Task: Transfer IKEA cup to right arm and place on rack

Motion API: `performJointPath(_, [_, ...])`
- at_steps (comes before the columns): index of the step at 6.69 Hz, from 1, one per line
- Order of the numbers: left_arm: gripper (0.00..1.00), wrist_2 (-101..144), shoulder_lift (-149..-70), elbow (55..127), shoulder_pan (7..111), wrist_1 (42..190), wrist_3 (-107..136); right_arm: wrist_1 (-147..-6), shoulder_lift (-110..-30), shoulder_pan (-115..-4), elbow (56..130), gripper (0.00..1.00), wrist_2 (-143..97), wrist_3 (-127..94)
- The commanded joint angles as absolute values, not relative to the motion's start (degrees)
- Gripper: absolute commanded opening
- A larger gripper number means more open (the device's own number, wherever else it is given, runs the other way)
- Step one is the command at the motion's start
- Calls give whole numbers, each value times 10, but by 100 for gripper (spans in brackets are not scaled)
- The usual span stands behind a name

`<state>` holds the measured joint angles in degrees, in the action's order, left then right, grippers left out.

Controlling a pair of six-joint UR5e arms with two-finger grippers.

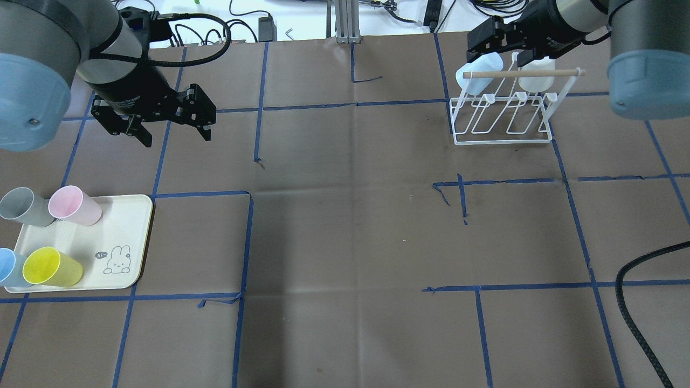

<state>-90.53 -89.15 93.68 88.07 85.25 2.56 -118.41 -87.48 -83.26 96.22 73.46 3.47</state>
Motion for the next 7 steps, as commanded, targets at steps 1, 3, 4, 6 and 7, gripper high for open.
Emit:
performJointPath(1, [99,-905,-891,937,881,853,26,-1074,-913,-870,956,100,793,-8])
performJointPath(3, [99,-905,-891,938,881,853,26,-990,-959,-892,964,100,816,-61])
performJointPath(4, [99,-905,-891,938,881,853,27,-959,-969,-896,963,100,848,-61])
performJointPath(6, [99,-905,-891,938,881,853,27,-941,-969,-897,969,100,850,-77])
performJointPath(7, [99,-905,-891,938,881,853,28,-929,-967,-898,974,100,849,-80])
